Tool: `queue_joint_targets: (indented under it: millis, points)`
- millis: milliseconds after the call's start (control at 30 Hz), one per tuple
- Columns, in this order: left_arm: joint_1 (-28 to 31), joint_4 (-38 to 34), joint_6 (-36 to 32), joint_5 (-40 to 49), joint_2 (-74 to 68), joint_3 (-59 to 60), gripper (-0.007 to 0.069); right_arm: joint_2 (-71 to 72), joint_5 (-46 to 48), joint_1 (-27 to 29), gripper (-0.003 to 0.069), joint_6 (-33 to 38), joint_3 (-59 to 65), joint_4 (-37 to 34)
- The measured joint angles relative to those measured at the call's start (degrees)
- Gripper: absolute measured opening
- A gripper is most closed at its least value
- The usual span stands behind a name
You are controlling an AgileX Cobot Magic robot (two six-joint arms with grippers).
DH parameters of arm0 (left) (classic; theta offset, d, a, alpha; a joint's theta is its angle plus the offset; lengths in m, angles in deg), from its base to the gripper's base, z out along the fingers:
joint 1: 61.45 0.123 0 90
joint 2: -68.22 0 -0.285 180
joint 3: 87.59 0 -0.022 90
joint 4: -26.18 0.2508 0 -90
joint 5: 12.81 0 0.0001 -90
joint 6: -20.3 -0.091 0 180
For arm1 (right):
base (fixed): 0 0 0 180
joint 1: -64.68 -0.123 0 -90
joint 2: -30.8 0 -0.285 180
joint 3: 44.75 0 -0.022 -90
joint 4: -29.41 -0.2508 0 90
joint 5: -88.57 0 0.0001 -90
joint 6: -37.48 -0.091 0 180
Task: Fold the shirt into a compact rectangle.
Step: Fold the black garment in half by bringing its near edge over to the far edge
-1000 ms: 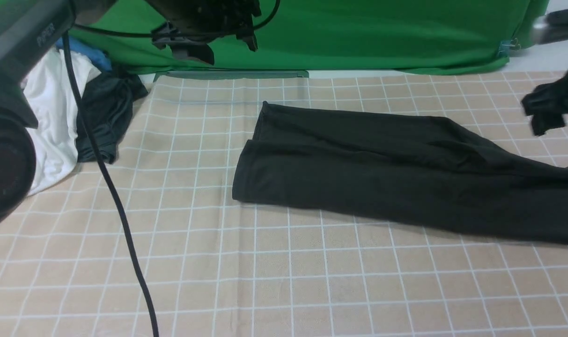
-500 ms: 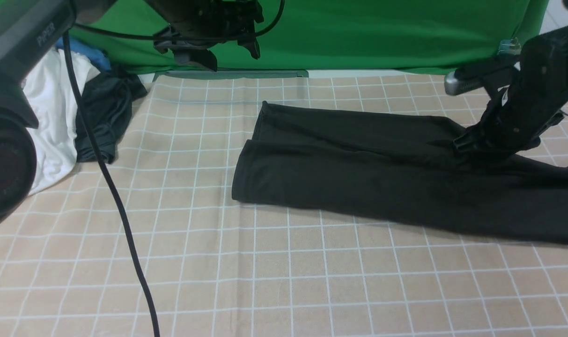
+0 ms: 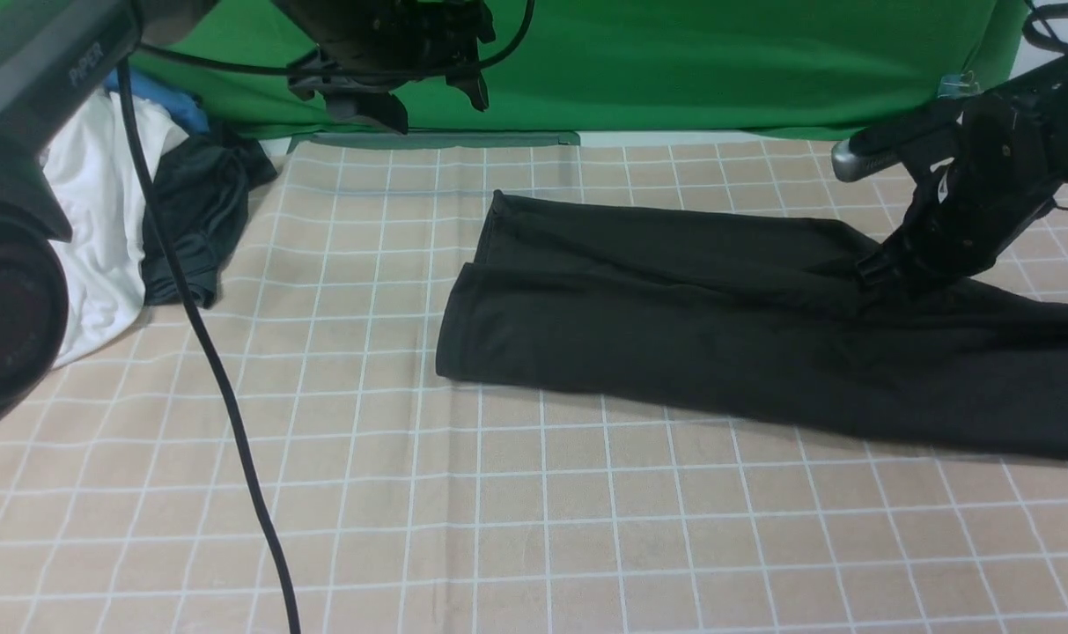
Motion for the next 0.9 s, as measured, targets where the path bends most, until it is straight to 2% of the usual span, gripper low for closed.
queue_joint_targets:
  millis: [200, 400, 600, 733, 867, 900]
  points:
    - [0.0, 0.0, -0.5, 0.0, 0.0, 0.0, 0.0575, -0.2, -4.7, 1.3, 0.0044, -1.2, -1.2, 0.3]
    - [0.0, 0.1, -0.8, 0.2, 0.0, 0.0, 0.0575, -3.1, -13.5, 1.6, 0.0059, -2.0, -1.2, 0.3]
    - [0.0, 0.2, -0.8, 0.2, 0.0, 0.0, 0.0575, -4.9, -22.8, 2.7, 0.0088, -7.1, -1.3, 0.3]
    - [0.0, 0.5, -0.8, 1.0, 0.0, 0.0, 0.0575, -5.1, -23.1, 3.6, 0.0169, -7.6, -1.3, 0.3]
    - [0.0, 2.0, -0.8, 3.5, 0.0, 0.0, 0.0573, -3.9, -19.8, 4.2, 0.0335, -8.3, -1.4, 0.4]
    - [0.0, 2.0, -0.8, 4.3, 0.0, 0.0, 0.0568, -3.5, -19.0, 4.3, 0.0348, -8.3, -1.5, 0.4]
